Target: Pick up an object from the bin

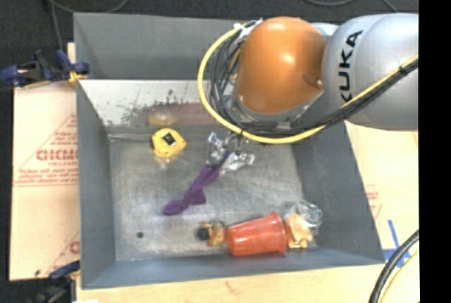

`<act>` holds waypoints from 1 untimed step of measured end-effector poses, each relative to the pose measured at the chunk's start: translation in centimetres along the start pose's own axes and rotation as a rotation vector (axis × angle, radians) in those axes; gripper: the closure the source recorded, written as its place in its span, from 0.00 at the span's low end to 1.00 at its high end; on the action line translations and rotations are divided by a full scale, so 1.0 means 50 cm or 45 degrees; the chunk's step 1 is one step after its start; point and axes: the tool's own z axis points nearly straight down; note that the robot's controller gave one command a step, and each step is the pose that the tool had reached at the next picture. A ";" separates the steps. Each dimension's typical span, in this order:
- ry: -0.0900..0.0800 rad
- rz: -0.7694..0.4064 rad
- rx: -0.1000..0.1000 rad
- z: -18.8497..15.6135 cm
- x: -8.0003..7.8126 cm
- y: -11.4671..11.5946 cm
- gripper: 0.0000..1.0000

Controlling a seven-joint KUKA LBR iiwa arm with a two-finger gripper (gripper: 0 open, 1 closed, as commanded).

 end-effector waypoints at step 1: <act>0.001 0.001 -0.002 0.001 0.000 0.001 1.00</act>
Offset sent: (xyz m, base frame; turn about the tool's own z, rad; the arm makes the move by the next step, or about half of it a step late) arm 0.0054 0.0025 0.0826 0.0197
